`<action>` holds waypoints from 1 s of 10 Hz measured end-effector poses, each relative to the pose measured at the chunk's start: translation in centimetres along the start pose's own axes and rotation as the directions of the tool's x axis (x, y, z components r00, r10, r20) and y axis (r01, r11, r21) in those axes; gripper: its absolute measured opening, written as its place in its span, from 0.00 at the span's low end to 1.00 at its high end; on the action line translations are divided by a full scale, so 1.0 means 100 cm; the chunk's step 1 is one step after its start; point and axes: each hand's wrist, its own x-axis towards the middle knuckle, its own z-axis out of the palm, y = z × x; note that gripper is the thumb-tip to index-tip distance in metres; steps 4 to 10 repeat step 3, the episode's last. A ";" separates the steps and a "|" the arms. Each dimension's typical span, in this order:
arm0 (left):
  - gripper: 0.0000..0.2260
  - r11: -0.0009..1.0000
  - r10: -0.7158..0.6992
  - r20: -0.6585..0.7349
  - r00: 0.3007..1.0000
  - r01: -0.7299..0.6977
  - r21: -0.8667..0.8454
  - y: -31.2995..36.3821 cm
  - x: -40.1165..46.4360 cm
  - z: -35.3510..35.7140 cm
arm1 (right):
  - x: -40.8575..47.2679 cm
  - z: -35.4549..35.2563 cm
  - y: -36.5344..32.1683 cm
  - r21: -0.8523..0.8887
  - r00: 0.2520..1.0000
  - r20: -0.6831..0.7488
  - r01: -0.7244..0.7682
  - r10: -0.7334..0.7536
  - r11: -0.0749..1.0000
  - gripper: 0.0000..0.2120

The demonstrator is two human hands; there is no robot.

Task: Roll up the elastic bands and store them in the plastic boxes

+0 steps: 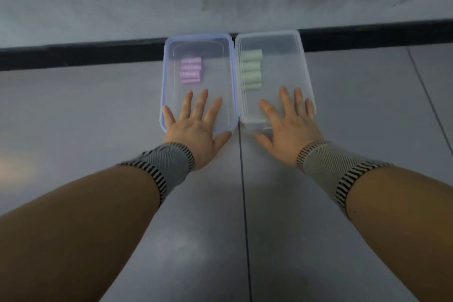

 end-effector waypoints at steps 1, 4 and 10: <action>0.33 1.000 -0.009 0.026 1.000 0.009 -0.023 -0.001 -0.001 0.001 | 0.002 0.001 0.000 0.023 1.000 0.025 -0.012 0.011 1.000 0.36; 0.28 0.994 0.001 0.090 0.996 0.009 -0.112 -0.004 0.003 -0.022 | 0.003 -0.028 -0.004 0.084 0.997 0.081 -0.004 -0.003 0.996 0.36; 0.28 0.994 0.001 0.090 0.996 0.009 -0.112 -0.004 0.003 -0.022 | 0.003 -0.028 -0.004 0.084 0.997 0.081 -0.004 -0.003 0.996 0.36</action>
